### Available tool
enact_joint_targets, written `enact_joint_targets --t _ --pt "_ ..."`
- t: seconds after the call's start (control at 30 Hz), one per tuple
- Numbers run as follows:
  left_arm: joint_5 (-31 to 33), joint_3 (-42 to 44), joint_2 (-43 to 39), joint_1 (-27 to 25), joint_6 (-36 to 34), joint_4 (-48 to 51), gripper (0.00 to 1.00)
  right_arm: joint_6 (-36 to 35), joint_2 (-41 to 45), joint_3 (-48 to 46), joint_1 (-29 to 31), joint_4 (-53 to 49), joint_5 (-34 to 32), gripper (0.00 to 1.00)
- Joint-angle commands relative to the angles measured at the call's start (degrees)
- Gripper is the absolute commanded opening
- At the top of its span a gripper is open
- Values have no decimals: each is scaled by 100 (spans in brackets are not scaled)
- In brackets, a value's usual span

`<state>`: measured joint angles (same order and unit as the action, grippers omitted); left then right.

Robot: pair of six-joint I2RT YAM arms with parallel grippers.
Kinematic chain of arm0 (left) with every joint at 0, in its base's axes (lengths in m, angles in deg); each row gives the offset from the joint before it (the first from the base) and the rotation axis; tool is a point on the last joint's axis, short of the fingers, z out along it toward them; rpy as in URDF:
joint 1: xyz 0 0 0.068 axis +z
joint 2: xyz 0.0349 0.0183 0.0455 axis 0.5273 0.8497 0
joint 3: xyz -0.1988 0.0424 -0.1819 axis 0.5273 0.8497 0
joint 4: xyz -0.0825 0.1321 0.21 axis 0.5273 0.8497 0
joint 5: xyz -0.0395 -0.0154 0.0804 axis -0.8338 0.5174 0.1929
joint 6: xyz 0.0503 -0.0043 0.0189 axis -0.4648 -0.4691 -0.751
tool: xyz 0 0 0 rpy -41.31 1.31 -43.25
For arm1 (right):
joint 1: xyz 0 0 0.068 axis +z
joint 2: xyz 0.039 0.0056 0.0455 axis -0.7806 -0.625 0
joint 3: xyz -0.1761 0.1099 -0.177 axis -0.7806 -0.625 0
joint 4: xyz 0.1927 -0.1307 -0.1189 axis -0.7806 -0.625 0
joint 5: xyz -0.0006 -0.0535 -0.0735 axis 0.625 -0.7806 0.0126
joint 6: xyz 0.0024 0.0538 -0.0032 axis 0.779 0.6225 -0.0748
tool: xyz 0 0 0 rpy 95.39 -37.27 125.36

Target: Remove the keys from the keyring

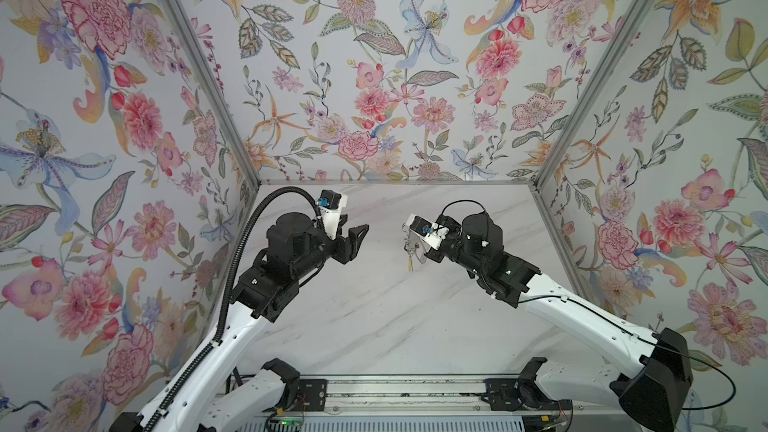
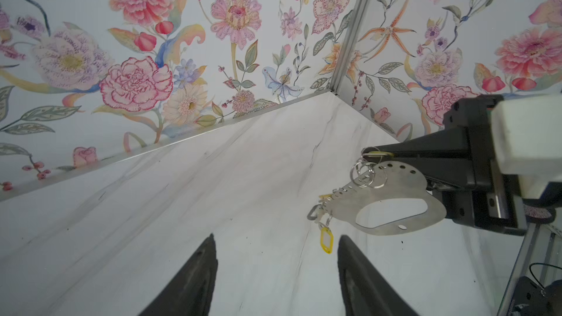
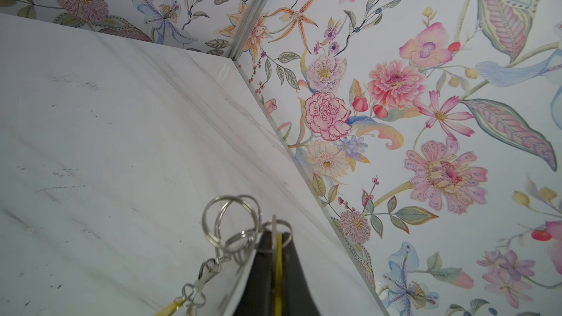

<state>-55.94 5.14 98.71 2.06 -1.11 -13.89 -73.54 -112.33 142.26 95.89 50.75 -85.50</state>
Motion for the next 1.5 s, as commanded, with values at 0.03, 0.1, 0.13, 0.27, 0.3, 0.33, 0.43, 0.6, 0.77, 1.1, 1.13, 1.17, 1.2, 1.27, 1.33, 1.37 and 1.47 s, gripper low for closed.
enact_joint_targets --t 0.03,0.1,0.13,0.27,0.3,0.33,0.43,0.6,0.77,1.1,1.13,1.17,1.2,1.27,1.33,1.37,1.47 --pt "-787 76 144 -330 -1069 -604 63 -167 258 204 -19 -141 217 0" --pt "-948 176 186 -362 -1383 -779 63 -170 341 196 -19 -172 333 0" --pt "-1021 207 221 -359 -1486 -882 63 -152 382 188 -11 -161 409 0" --pt "-1217 205 409 -366 -1619 -1194 62 -195 473 196 41 -216 543 0" --pt "-1252 151 451 -364 -1620 -1217 62 -234 491 195 72 -228 555 0" --pt "-1309 75 494 -364 -1636 -1218 62 -263 500 187 95 -230 567 0" --pt "-1548 -127 683 -365 -1503 -1255 61 -266 543 110 139 -136 625 0" --pt "-1680 -202 1011 -470 -1415 -1095 62 -279 548 14 248 89 603 0" --pt "-1488 -83 1077 -628 -1392 -1166 57 -316 616 -94 345 383 568 0" --pt "-1900 -213 1203 -823 -1319 -1340 50 -350 544 -192 401 729 414 0" --pt "-1886 -244 1257 -836 -1319 -1317 49 -343 539 -183 400 739 418 0" --pt "-1909 -284 1301 -874 -1310 -1307 48 -350 505 -175 403 746 373 0" --pt "-1916 -323 1334 -923 -1310 -1297 48 -368 482 -175 398 780 294 0" --pt "-1769 -400 1387 -1043 -1380 -1164 52 -404 464 -200 392 892 131 0" --pt "-1470 -412 1400 -1127 -1462 -1037 57 -438 473 -227 391 971 78 0" --pt "-1266 -421 1433 -1146 -1517 -915 58 -435 498 -249 394 1019 81 0" --pt "-371 -537 1523 -1146 -1604 -594 56 -346 578 -288 330 1028 207 0"
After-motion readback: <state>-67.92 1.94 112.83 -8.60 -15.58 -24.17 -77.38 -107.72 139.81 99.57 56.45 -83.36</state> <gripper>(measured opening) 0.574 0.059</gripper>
